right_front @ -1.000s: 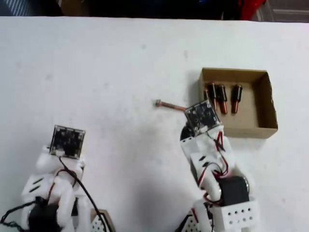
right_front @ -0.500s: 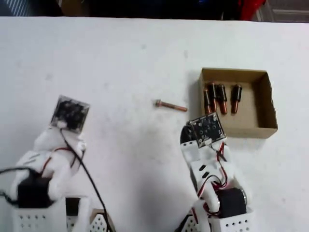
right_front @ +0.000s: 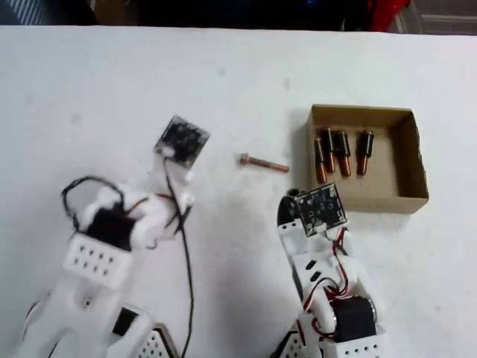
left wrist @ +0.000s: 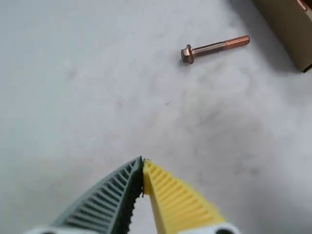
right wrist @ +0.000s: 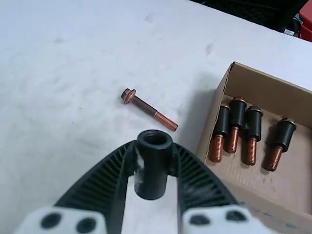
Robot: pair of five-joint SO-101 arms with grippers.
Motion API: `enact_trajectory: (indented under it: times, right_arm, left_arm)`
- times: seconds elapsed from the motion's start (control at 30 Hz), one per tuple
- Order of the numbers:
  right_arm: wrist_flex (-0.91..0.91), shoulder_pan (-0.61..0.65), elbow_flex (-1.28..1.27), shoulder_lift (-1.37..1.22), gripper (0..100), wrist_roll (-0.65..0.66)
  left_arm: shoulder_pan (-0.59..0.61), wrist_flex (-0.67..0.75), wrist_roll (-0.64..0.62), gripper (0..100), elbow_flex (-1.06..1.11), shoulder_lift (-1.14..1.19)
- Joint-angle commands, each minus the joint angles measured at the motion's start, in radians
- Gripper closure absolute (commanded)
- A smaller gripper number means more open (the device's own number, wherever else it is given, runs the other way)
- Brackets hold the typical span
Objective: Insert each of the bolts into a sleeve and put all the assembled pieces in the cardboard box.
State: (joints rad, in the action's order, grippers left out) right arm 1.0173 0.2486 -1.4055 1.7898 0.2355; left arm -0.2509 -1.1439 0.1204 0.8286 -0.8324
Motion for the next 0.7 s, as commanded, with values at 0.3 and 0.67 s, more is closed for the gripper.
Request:
enact_trajectory:
  times: [0.3,0.67]
  right_arm:
    - [-0.030,-0.010,-0.009,0.010,97.9,-0.068]
    - [-0.024,-0.022,-0.018,0.012,98.1,-0.068]
  left_arm:
    - [-0.076,0.031,-0.216,98,-0.439,0.509]
    - [-0.136,0.035,-0.459,98,-0.740,0.915]
